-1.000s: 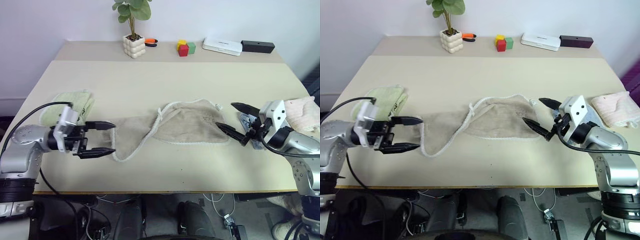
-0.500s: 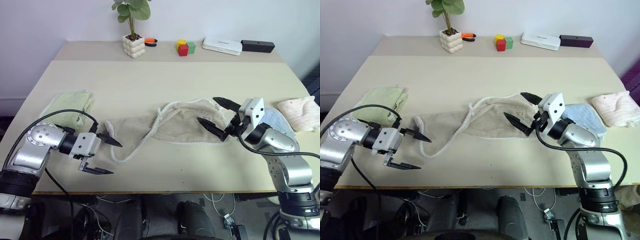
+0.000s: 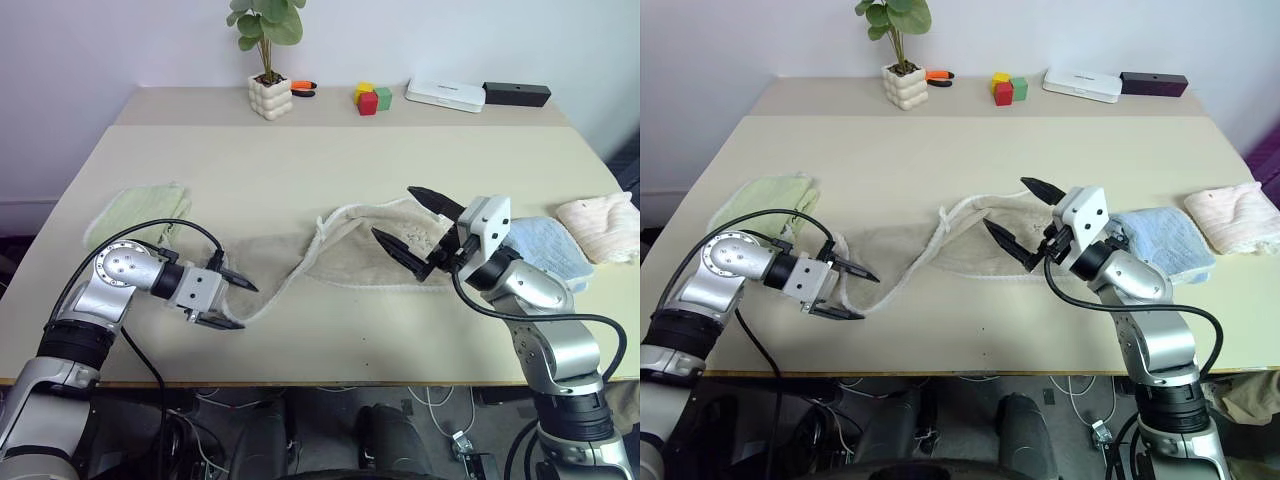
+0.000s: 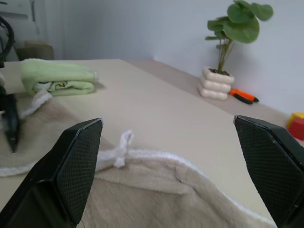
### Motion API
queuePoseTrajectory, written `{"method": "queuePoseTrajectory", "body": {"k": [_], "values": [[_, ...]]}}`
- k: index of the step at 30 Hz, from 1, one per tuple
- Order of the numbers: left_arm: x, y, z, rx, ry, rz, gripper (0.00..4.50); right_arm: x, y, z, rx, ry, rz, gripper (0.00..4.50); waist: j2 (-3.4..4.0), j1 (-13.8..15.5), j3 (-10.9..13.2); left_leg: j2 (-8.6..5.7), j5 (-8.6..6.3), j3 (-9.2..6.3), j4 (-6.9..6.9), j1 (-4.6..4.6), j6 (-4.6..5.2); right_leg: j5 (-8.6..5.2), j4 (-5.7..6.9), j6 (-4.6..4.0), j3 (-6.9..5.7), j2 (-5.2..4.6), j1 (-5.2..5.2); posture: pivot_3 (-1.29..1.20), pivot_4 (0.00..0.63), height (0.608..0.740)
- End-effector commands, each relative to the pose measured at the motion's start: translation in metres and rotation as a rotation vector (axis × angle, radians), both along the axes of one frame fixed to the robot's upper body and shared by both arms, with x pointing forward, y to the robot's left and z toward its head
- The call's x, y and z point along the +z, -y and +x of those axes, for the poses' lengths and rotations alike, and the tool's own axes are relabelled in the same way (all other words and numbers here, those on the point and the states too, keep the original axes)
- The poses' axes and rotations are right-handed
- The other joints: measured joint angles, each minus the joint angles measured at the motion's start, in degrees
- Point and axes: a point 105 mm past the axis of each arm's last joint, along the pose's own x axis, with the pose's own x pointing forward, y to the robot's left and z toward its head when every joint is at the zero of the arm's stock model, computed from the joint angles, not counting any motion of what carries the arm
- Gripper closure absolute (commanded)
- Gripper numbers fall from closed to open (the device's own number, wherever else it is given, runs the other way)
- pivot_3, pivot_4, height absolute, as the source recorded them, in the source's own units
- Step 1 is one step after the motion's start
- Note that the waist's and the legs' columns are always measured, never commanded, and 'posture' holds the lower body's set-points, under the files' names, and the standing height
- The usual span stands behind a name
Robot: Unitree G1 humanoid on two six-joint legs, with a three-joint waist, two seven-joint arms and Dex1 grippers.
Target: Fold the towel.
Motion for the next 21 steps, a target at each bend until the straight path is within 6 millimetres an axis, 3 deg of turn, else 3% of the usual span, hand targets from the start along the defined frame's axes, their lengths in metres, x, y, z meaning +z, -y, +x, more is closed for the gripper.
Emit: {"method": "queuePoseTrajectory", "body": {"k": [1,3,4,6,14,18,21], "values": [[-0.002,-0.003,-0.003,-0.003,-0.023,0.049,3.38,0.012,0.006,0.0,-0.031,0.058,0.003,0.0,0.0,-0.1,0.0,0.0,0.0,0.0,0.0,0.0,0.0,0.0,0.0,0.0,0.0,0.0,0.0,0.0,0.15,0.735],[0.003,-0.001,-0.005,0.005,-0.045,0.019,4.39,0.01,0.008,0.005,-0.043,0.055,0.002,0.0,0.0,-0.1,0.0,0.0,0.0,0.0,-0.01,-0.01,0.0,0.01,0.0,0.02,0.0,0.01,-0.03,0.0,0.15,0.735],[0.005,0.0,-0.006,-0.001,-0.037,0.011,4.46,0.01,0.01,0.01,-0.058,0.06,-0.01,0.0,0.0,-0.2,0.0,0.01,0.0,0.0,-0.01,-0.01,0.0,0.01,0.0,0.02,0.0,0.01,-0.04,0.0,0.15,0.735],[0.011,0.002,-0.007,0.01,-0.041,-0.019,4.46,0.009,0.015,0.019,-0.095,0.063,-0.021,0.0,-0.01,-0.3,0.0,0.01,0.0,0.02,-0.02,-0.03,0.0,0.01,0.01,0.03,0.01,0.01,-0.07,0.0,0.15,0.735],[0.066,0.014,-0.008,0.203,-0.084,-0.41,4.46,0.011,0.064,0.101,-0.432,-0.084,0.006,0.0,-0.02,-0.8,0.1,0.02,0.0,0.04,-0.04,-0.06,0.0,0.02,0.08,0.07,0.04,0.01,-0.15,0.0,0.15,0.735],[0.062,0.015,-0.016,0.26,-0.099,-0.448,4.46,-0.001,0.075,0.14,-0.555,-0.209,-0.014,0.0,0.03,-1.5,0.1,0.01,0.01,0.09,-0.07,-0.05,-0.01,-0.01,0.12,0.12,0.07,0.02,-0.17,0.0,0.15,0.735],[0.057,0.02,-0.021,0.284,-0.106,-0.472,4.46,-0.01,0.073,0.155,-0.568,-0.282,-0.046,0.0,0.05,-1.7,0.1,0.01,0.02,0.13,-0.14,-0.06,-0.02,-0.01,0.15,0.12,0.09,0.02,-0.23,0.0,0.15,0.735]]}}
